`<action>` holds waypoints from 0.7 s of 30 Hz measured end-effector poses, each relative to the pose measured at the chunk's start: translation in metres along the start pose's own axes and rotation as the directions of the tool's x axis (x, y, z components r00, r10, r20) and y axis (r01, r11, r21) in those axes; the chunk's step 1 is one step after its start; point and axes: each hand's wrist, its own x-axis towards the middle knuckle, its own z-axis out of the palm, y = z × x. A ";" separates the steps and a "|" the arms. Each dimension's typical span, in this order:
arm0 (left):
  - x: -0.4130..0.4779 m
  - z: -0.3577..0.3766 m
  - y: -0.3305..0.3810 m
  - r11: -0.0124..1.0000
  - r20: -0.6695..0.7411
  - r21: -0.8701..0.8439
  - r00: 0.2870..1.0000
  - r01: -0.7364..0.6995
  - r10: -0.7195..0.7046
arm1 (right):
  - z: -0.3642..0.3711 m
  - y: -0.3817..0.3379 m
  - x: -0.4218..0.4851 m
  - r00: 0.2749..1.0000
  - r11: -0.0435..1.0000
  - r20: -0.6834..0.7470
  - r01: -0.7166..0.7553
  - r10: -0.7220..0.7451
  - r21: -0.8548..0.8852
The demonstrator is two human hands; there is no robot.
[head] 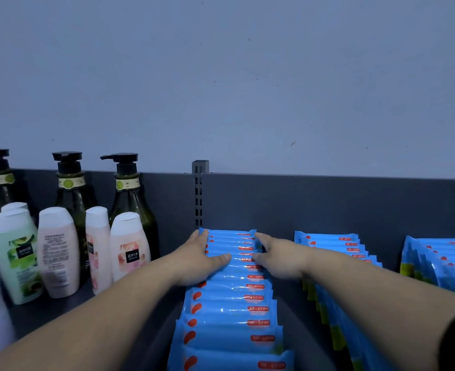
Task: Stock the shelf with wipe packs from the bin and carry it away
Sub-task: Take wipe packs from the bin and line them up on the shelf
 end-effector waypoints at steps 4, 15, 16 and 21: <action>0.006 0.003 -0.001 0.997 0.006 -0.080 1.000 -0.002 0.003 | 0.002 0.002 0.010 1.000 1.000 0.022 -0.001 0.000 0.011; 0.026 -0.001 0.001 0.968 0.022 0.234 0.996 -0.093 0.090 | -0.004 0.001 0.026 0.995 0.990 -0.075 0.053 -0.063 -0.131; 0.029 -0.001 0.001 0.960 0.041 0.263 0.995 -0.097 0.089 | -0.004 0.001 0.028 0.996 0.989 -0.060 0.061 -0.070 -0.136; 0.035 0.001 -0.002 0.921 0.135 0.380 0.990 -0.083 0.033 | -0.008 0.006 0.031 0.994 0.974 0.039 0.104 -0.098 -0.199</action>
